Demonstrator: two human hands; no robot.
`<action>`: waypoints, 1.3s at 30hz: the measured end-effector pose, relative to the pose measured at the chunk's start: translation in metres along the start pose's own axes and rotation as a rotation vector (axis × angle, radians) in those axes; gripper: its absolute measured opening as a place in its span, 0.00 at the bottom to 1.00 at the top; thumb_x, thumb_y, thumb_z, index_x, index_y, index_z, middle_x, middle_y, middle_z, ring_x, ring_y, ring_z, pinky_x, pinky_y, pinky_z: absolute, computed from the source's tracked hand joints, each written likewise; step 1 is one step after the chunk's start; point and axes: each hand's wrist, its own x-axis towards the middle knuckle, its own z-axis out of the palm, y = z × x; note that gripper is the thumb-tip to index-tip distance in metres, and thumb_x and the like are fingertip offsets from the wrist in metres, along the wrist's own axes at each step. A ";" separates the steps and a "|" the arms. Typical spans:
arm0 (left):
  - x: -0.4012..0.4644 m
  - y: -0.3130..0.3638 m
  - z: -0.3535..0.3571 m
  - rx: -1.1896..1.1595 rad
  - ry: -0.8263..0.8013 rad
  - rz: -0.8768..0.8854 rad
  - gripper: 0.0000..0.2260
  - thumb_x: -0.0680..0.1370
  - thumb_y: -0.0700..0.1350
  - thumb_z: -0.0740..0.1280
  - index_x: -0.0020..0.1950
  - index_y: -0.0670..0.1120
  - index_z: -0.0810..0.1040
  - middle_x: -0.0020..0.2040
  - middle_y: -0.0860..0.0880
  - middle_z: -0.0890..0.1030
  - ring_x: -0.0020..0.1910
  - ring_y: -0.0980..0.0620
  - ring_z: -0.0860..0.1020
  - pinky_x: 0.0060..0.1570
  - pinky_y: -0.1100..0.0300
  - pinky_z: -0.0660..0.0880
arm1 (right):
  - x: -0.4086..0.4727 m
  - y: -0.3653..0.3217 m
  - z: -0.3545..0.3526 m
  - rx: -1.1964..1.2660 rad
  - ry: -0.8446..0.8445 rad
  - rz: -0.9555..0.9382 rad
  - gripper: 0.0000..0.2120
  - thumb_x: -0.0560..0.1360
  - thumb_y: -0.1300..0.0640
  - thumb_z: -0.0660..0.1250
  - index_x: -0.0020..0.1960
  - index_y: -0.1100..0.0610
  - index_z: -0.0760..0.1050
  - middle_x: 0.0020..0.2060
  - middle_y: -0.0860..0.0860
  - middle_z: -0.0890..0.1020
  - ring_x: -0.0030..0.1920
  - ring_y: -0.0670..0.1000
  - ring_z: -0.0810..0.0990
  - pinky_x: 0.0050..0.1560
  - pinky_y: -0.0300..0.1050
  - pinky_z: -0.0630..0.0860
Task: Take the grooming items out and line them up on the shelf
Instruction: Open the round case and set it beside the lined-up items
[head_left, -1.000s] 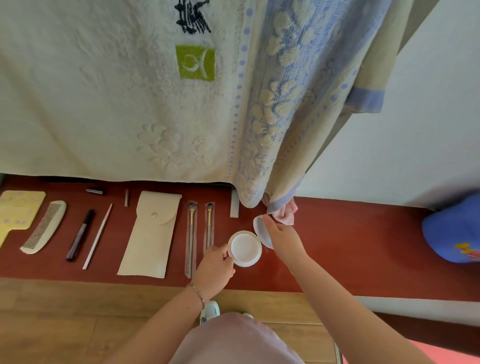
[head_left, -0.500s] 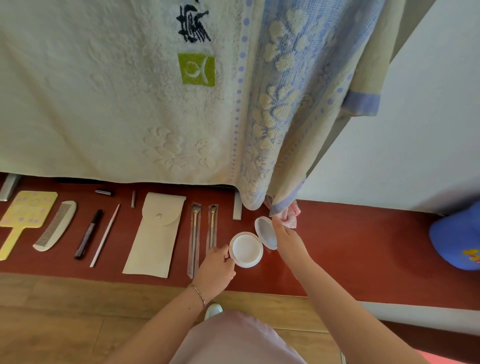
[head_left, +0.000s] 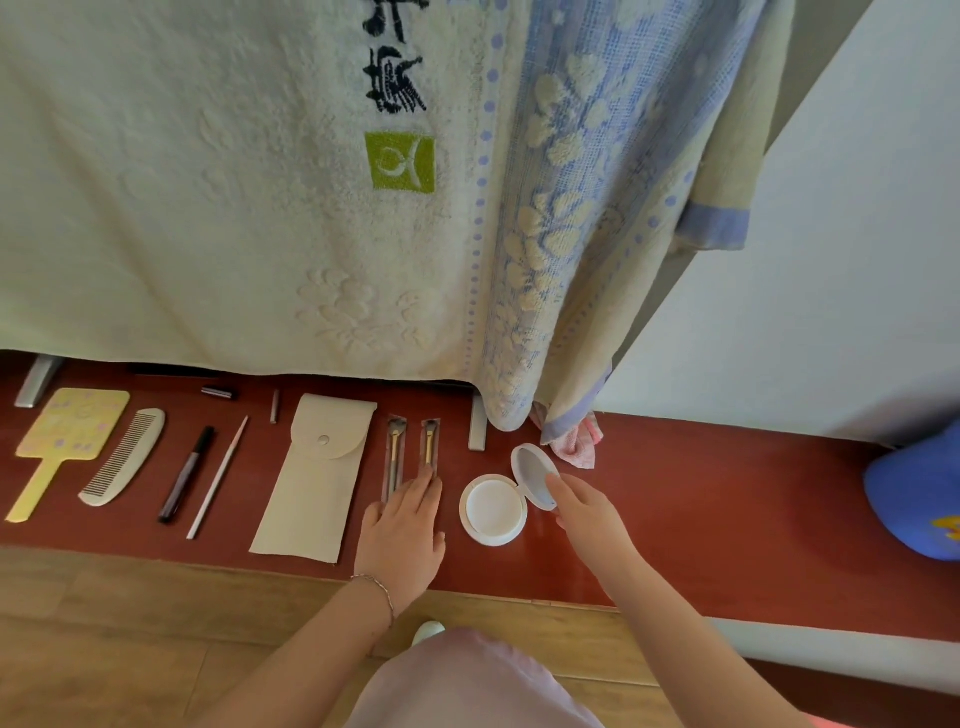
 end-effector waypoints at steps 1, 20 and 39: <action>0.000 0.000 -0.001 0.012 -0.018 0.010 0.27 0.69 0.48 0.72 0.67 0.46 0.72 0.68 0.49 0.72 0.62 0.50 0.75 0.53 0.50 0.74 | -0.001 -0.001 0.000 -0.020 0.001 -0.011 0.14 0.80 0.49 0.54 0.61 0.52 0.72 0.44 0.48 0.76 0.47 0.52 0.76 0.53 0.49 0.73; 0.001 -0.011 -0.004 -0.025 0.070 0.009 0.27 0.73 0.47 0.68 0.70 0.42 0.67 0.72 0.44 0.66 0.66 0.48 0.72 0.59 0.51 0.73 | 0.002 -0.004 0.004 -0.075 -0.015 -0.027 0.09 0.81 0.50 0.54 0.53 0.50 0.72 0.46 0.53 0.78 0.48 0.54 0.78 0.51 0.48 0.75; 0.004 -0.031 -0.005 0.009 -0.014 -0.007 0.27 0.78 0.39 0.58 0.75 0.43 0.53 0.76 0.46 0.53 0.73 0.48 0.57 0.70 0.56 0.59 | 0.005 -0.004 0.005 -0.096 -0.005 -0.002 0.14 0.81 0.50 0.55 0.60 0.53 0.73 0.44 0.48 0.77 0.45 0.48 0.75 0.55 0.48 0.75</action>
